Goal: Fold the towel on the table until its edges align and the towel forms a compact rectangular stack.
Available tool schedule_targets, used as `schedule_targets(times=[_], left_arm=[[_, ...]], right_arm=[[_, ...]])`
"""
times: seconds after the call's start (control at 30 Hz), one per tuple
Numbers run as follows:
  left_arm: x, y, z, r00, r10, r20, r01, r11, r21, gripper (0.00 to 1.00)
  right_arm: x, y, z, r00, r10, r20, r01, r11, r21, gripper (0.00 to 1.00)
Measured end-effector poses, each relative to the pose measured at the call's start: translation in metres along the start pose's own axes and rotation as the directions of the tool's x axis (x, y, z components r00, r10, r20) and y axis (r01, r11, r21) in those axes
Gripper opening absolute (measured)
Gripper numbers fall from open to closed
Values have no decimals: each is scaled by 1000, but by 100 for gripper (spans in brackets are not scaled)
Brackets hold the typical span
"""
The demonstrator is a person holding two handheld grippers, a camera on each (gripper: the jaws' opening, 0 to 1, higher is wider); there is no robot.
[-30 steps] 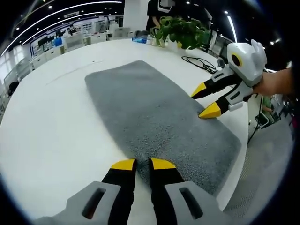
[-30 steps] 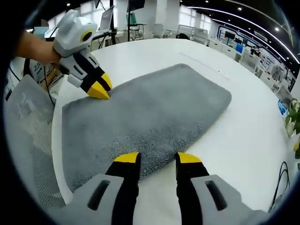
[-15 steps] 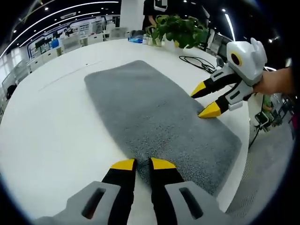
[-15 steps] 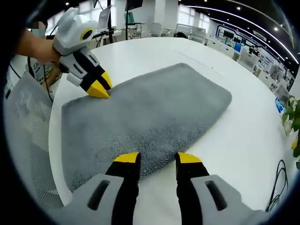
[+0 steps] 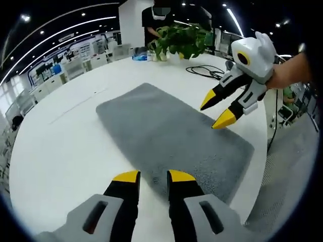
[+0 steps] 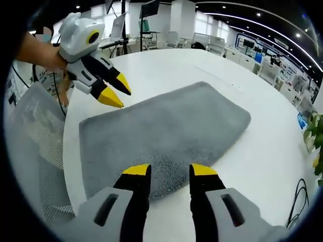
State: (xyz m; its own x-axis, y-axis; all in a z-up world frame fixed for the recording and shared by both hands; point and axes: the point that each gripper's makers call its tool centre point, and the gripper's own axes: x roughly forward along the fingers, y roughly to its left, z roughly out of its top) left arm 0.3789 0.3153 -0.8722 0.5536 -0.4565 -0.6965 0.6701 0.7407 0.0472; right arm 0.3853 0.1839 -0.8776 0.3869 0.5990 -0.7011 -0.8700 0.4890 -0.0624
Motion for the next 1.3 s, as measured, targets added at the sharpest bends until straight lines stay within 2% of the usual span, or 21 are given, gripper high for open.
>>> schedule_targets(times=[0.13, 0.23, 0.3, 0.47, 0.53, 0.63, 0.77, 0.83, 0.97, 1.03, 1.2, 1.3], left_arm=[[-4, -18, -12, 999, -44, -23, 46, 997, 65, 22], [-8, -28, -12, 997, -74, -17, 76, 993, 94, 22], [-10, -34, -11, 996, -91, -21, 93, 982, 165, 22], [-15, -43, -10, 992, -119, -33, 123, 970, 208, 22], [-18, -49, -11, 990, -139, -20, 140, 967, 213, 22], [-19, -56, -17, 988, -153, -31, 156, 964, 214, 24], [-19, -66, -23, 983, -179, -46, 185, 951, 249, 26], [-18, -71, -25, 980, -194, -53, 201, 946, 254, 30], [-16, -80, -35, 969, -228, -89, 245, 925, 290, 40], [-14, -80, -39, 970, -218, -108, 242, 912, 331, 44], [-10, -85, -49, 967, -223, -126, 254, 902, 348, 45], [-7, -84, -50, 970, -209, -127, 242, 894, 378, 45]], right_arm=[[-1, 15, 2, 1000, 30, 9, -30, 999, -21, 32], [-5, 26, 4, 997, 75, 13, -74, 995, -73, 32], [-7, 31, 1, 996, 89, 5, -88, 989, -117, 33], [-11, 41, -3, 991, 132, 11, -130, 984, -119, 33], [-16, 54, -9, 987, 159, 2, -157, 977, -147, 33], [-20, 63, -14, 985, 174, -15, -174, 970, -170, 34], [-22, 70, -20, 979, 203, -27, -204, 963, -175, 36], [-22, 72, -23, 977, 211, -33, -213, 960, -182, 37], [-23, 79, -28, 973, 227, -48, -232, 953, -195, 41], [-21, 83, -31, 971, 227, -68, -237, 946, -222, 44], [-18, 87, -38, 973, 212, -86, -227, 944, -239, 48], [-16, 87, -44, 975, 200, -99, -219, 939, -264, 48]])
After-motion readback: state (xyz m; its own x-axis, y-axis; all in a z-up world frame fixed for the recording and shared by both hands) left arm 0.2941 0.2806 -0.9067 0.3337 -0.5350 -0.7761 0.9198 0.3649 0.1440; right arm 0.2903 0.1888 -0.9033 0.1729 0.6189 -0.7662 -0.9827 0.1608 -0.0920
